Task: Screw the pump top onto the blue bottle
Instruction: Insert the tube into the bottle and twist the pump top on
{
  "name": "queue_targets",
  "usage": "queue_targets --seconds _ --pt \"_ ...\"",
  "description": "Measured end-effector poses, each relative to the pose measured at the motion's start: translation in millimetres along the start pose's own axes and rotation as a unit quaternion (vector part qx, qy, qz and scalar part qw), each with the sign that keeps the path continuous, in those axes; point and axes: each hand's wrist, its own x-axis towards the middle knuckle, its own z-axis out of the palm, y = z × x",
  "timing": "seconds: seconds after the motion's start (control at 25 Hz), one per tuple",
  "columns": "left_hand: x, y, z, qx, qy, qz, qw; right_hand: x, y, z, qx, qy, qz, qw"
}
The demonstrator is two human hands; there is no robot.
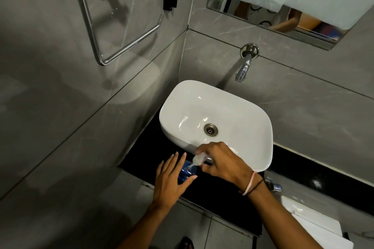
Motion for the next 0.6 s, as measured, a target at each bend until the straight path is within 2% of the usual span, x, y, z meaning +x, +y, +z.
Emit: queue_targets --seconds 0.16,0.28,0.6 --pt "-2 -1 -1 0.039 0.004 0.015 0.999 22 7 36 0.0 -0.047 0.026 0.999" --pt "0 -1 -2 0.048 0.0 0.015 0.999 20 13 51 0.033 -0.028 0.048 0.998" --pt "0 0 -1 0.056 -0.002 0.004 0.998 30 13 60 -0.007 -0.052 -0.044 0.998"
